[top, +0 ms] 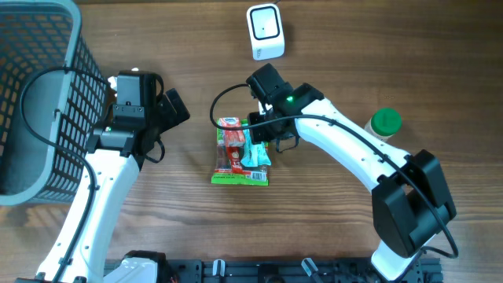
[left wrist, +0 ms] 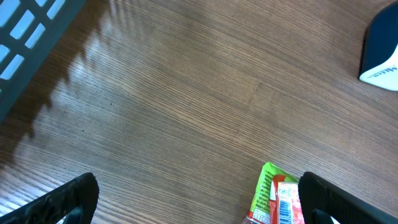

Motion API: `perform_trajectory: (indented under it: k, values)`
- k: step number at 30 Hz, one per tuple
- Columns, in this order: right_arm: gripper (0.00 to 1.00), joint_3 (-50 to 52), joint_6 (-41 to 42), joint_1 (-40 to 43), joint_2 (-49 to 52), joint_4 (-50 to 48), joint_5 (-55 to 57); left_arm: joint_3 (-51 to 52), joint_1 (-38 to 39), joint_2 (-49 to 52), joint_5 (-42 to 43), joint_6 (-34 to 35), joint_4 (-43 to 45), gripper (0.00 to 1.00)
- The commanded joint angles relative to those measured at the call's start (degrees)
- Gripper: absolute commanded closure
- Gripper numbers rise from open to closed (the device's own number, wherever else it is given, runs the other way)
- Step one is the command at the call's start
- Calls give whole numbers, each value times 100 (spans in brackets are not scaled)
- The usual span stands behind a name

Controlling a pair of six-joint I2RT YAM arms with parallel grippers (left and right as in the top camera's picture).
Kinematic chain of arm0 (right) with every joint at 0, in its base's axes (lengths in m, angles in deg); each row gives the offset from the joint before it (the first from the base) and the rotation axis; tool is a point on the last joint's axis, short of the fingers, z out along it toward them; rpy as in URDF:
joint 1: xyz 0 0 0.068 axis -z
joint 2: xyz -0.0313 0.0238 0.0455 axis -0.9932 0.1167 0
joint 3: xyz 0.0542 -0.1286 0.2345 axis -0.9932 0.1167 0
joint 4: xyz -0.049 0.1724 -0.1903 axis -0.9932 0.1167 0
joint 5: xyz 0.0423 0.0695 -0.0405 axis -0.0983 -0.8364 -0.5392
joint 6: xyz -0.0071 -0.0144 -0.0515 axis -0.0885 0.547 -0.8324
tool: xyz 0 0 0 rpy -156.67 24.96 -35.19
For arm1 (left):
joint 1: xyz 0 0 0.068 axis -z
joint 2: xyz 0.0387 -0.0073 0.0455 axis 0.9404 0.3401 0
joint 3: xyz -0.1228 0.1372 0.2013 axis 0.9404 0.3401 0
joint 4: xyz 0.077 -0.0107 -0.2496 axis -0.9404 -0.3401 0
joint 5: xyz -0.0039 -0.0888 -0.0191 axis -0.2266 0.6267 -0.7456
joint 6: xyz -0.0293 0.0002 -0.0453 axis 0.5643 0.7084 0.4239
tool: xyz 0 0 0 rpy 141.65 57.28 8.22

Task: Scan the item barcode
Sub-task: 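Reach the right gripper to the light-blue packet on the stack, then grasp the light-blue packet and slide it right off the stack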

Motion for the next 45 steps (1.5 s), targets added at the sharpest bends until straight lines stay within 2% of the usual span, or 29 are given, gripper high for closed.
perform_trajectory:
  k: [1,5,10,13,14,18,23,26,30,31,33,34,38,45]
  values:
    - [50,48,59,20,-2,101,37,-44,-37,4,-52,-9,15,0]
    - [59,48,59,9,208,133,-280,-44,-37,4,-52,-11,15,0]
    - [61,48,190,-24,658,199,-533,-44,-37,4,-52,-9,15,0]
    - [78,48,186,-24,841,188,-531,-44,-37,4,-52,-9,15,0]
    - [96,48,149,-24,852,173,-533,-44,-37,4,-52,-9,15,0]
    - [96,-232,-151,192,581,452,-391,-44,-37,4,-52,-9,15,0]
    - [96,-413,-286,975,-343,1038,-114,-44,-37,4,-52,-9,15,0]
    - [96,-398,-487,1287,-415,1237,-92,-44,-37,4,-52,-9,15,0]
    - [96,229,-586,1425,-391,804,190,-44,-37,4,-52,-9,15,0]
    - [92,452,-586,1429,-391,588,188,-44,-37,4,-52,-9,15,0]
    - [65,868,-586,1429,-391,181,92,-44,-37,4,-52,-9,15,0]
    - [62,1106,-584,1429,-391,-57,-15,-44,-37,4,-52,-9,15,0]
    - [62,1853,-658,1429,-391,-944,-828,-44,-37,4,-52,-9,15,0]
    - [64,1912,-820,1429,-391,-1062,-918,-44,-37,4,-52,-9,15,0]
